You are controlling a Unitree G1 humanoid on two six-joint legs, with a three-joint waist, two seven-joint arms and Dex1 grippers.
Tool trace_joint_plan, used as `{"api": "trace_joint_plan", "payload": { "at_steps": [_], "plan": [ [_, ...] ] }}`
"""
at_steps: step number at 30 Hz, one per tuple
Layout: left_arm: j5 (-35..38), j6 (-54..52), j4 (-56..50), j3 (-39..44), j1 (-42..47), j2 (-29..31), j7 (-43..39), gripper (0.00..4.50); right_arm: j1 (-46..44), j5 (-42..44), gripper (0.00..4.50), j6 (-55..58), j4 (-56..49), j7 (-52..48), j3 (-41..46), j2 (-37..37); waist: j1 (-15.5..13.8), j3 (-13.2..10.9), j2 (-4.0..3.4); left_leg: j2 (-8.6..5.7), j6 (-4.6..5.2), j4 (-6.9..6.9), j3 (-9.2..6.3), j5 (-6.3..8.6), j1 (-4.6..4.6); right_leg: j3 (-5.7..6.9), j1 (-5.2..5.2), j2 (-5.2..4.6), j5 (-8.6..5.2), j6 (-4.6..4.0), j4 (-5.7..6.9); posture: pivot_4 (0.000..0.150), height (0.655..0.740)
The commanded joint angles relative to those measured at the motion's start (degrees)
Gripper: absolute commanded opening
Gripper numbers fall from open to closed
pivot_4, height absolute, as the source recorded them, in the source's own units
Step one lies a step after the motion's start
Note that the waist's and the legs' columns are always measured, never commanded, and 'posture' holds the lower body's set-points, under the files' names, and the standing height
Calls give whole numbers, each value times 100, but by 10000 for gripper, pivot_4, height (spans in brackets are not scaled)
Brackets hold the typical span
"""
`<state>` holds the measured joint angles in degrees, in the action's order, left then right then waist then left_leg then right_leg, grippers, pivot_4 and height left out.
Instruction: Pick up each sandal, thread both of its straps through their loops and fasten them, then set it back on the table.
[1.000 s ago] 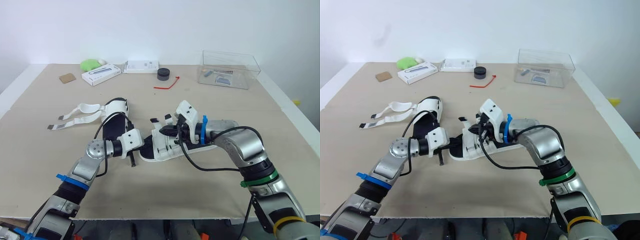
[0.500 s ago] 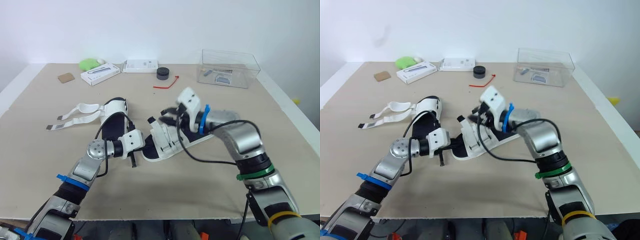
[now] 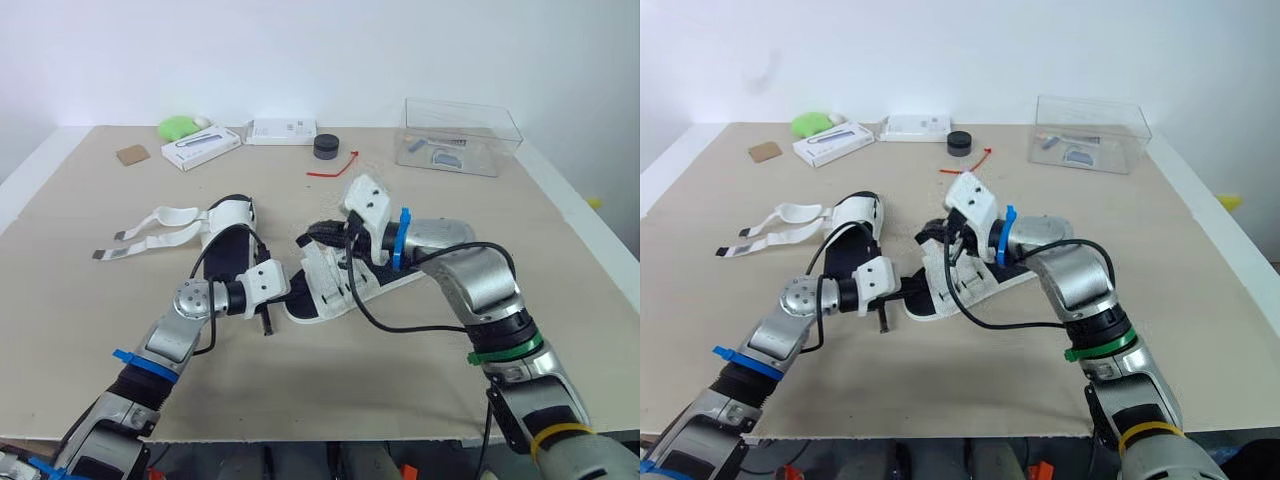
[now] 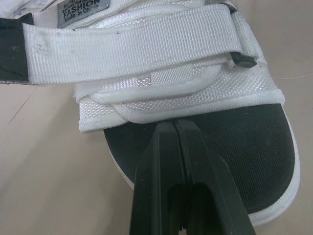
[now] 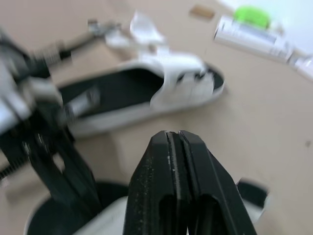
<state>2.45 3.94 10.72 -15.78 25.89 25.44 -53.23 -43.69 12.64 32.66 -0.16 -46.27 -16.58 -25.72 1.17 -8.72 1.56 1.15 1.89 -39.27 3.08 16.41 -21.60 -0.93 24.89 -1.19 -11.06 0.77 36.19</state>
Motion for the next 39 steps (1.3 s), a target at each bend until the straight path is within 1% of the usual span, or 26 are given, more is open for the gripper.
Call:
{"api": "trace_joint_plan", "payload": {
  "at_steps": [1, 6, 13, 16, 20, 23, 25, 27, 29, 31, 33, 34, 35, 37, 39],
  "plan": [
    [-182, -127, 246, -169, -161, 61, -97, 0, -157, -237, 1011, -358, 220, -158, -127, 29, 0, 0, 0, 0, 0, 0, 0, 0, 0, 0, 1, 1, 0, -1, 0, 1500, 7400],
    [-171, -131, 228, -140, -129, 48, -83, 0, -276, -606, 1011, -696, 668, -343, -419, 113, 0, 0, 0, 0, 0, 1, 2, 0, -1, -2, 2, 1, 1, -4, 0, 1500, 7400],
    [-196, -101, 196, -128, -158, 95, -74, 0, -385, -972, 1011, -920, 841, -538, -599, 121, 0, 0, 0, 1, 0, 1, 1, 0, -1, -1, 2, 0, 2, -5, 1, 1500, 7400],
    [-192, -93, 186, -117, -160, 112, -74, 0, -461, -980, 1011, -1015, 745, -489, -365, 86, 0, 0, 0, 1, 0, 1, 1, 0, -1, -1, 3, 0, 2, -5, 1, 1500, 7400],
    [-192, -95, 169, -96, -135, 119, -61, 0, -710, -644, 1011, -1133, 545, -346, 377, -5, 0, -1, -1, 1, 0, 1, 2, 0, -4, -1, 6, 0, 12, -20, 1, 1500, 7400],
    [-146, -97, 133, -58, -129, 120, -81, 0, -798, -376, 1011, -1136, 606, -621, 731, -218, 0, -1, -1, 0, 0, 1, 3, 0, -8, -1, 10, -1, 12, -21, 1, 1500, 7400],
    [-50, -90, 64, -21, -138, 148, -181, 0, -742, -311, 5172, -1374, 958, -1002, 957, -641, -2, -1, -1, 1, -1, 3, 1, 1, -8, 1, 9, -1, 9, -24, 0, 1500, 7400],
    [46, -47, 8, 10, -141, 182, -304, 0, -635, -339, 10983, -1698, 1460, -1428, 1020, -1069, -6, -2, 0, 0, 0, 6, 0, 2, -9, 2, 9, -1, 7, -26, -2, 1500, 7400],
    [190, -28, -65, 56, -144, 198, -449, 0, -519, -300, 21278, -1942, 2005, -1877, 1015, -1350, -2, -2, 0, -5, 0, 18, 3, 2, -9, 0, 10, -1, 4, -25, -7, 1500, 7400],
    [381, -98, -123, 126, -128, 187, -573, 0, -416, -372, 30544, -2347, 2533, -2264, 911, -1494, 13, -2, 1, -7, 1, 36, 13, 2, -8, -10, 17, -2, 0, -28, -10, 1500, 7400],
    [590, -180, -176, 186, -114, 177, -749, 0, -391, -335, 38903, -2539, 2988, -2622, 854, -1449, 26, -3, 1, -6, 2, 59, 30, 3, 0, -24, 25, 2, -6, -33, -10, 1500, 7400],
    [678, -219, -214, 209, -112, 175, -830, 0, -438, -353, 44099, -2651, 3216, -2655, 851, -1369, 34, -4, -1, -3, 2, 68, 38, 3, 1, -32, 33, 8, -7, -36, -10, 1500, 7400],
    [758, -258, -260, 228, -114, 173, -901, 0, -500, -387, 44659, -2745, 3403, -2672, 839, -1282, 43, -6, -3, 1, 2, 72, 43, 3, 1, -38, 37, 15, -9, -38, -8, 1500, 7400],
    [865, -329, -310, 254, -101, 166, -984, 5294, -612, -468, 45000, -2977, 3713, -2755, 794, -1135, 47, -8, -5, 9, 2, 77, 42, 3, 0, -45, 42, 26, -11, -42, -6, 1500, 7400],
    [957, -379, -393, 276, -106, 176, -1071, 9215, -809, -413, 45000, -3006, 4030, -2754, 837, -827, 51, -8, -6, 11, 3, 80, 39, 3, 0, -48, 42, 32, -11, -44, -5, 1500, 7400]
  ]
}}
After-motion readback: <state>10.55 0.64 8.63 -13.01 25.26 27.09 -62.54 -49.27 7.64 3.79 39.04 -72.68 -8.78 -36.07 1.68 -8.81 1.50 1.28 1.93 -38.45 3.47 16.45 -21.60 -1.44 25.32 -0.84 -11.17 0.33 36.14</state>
